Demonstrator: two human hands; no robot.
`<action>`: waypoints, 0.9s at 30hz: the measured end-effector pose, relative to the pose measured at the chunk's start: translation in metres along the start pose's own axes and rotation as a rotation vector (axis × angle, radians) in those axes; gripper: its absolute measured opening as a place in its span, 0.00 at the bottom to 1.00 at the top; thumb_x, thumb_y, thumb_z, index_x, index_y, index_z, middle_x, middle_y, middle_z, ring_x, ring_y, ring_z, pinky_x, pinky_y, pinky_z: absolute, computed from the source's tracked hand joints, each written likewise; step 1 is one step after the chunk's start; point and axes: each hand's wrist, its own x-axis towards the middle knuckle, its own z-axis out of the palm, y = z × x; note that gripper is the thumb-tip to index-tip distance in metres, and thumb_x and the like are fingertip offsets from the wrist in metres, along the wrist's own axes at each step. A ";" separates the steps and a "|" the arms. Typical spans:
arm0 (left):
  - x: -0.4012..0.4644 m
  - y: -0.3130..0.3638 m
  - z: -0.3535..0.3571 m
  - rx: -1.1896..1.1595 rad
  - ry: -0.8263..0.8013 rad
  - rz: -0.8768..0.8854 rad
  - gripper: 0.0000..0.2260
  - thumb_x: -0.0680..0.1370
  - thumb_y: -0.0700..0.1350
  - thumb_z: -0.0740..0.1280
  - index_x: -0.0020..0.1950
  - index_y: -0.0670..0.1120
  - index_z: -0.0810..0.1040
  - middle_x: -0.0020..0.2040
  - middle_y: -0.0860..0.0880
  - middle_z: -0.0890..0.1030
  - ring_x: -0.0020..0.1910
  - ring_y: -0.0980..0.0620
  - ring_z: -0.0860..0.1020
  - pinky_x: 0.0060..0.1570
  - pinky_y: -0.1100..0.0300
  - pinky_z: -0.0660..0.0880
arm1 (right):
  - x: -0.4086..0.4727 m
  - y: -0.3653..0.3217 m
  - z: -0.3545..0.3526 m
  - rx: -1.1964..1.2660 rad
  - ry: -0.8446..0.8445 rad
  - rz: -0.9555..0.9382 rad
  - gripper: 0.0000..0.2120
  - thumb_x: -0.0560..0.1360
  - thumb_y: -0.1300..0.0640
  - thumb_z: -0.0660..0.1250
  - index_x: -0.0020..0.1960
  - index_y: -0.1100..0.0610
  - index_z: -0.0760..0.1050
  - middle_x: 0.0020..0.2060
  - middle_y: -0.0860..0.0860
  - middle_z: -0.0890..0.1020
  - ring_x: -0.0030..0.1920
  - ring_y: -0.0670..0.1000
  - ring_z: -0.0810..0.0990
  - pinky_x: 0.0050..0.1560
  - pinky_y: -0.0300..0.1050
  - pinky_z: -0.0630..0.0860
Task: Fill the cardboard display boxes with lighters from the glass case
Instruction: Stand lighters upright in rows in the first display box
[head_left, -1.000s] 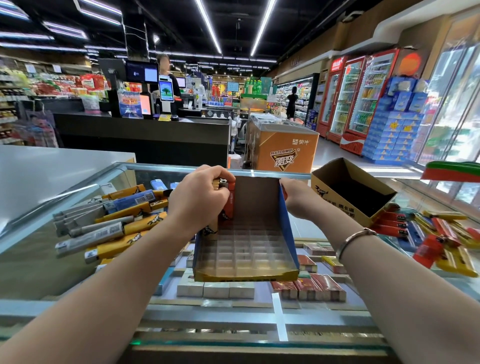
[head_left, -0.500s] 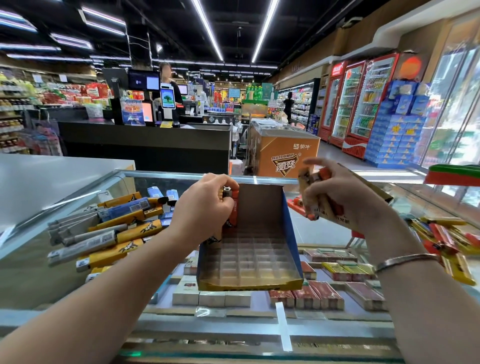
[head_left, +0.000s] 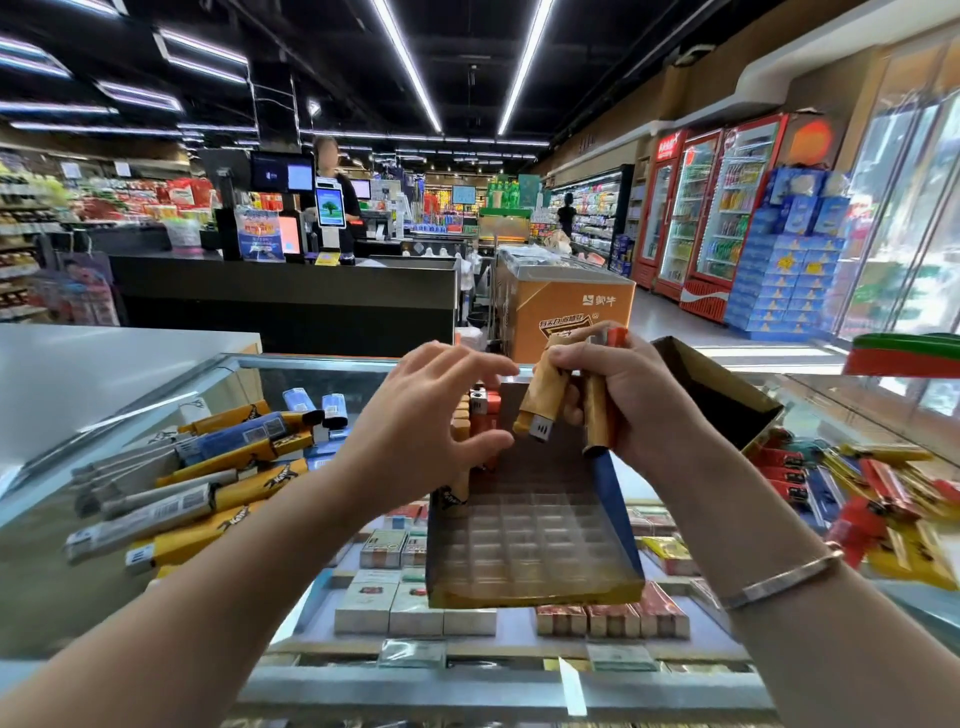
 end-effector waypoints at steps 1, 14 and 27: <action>-0.003 0.000 0.000 0.053 0.017 0.055 0.24 0.68 0.57 0.72 0.61 0.52 0.74 0.54 0.55 0.78 0.58 0.53 0.71 0.56 0.56 0.65 | 0.000 0.002 0.002 0.015 0.015 0.014 0.07 0.71 0.68 0.67 0.47 0.63 0.72 0.30 0.57 0.78 0.22 0.49 0.73 0.20 0.38 0.71; -0.004 0.006 -0.013 -0.570 0.074 -0.316 0.10 0.72 0.46 0.71 0.50 0.56 0.76 0.37 0.57 0.80 0.33 0.65 0.77 0.33 0.74 0.71 | -0.002 0.018 0.021 0.286 0.045 -0.062 0.09 0.71 0.69 0.67 0.44 0.57 0.70 0.31 0.54 0.80 0.26 0.51 0.76 0.25 0.42 0.74; -0.006 -0.006 -0.040 -0.620 0.161 -0.243 0.13 0.76 0.37 0.65 0.50 0.56 0.77 0.42 0.55 0.82 0.42 0.56 0.81 0.42 0.67 0.77 | -0.002 0.010 0.011 0.159 -0.052 -0.038 0.09 0.71 0.71 0.65 0.46 0.59 0.70 0.35 0.60 0.80 0.28 0.52 0.77 0.27 0.42 0.74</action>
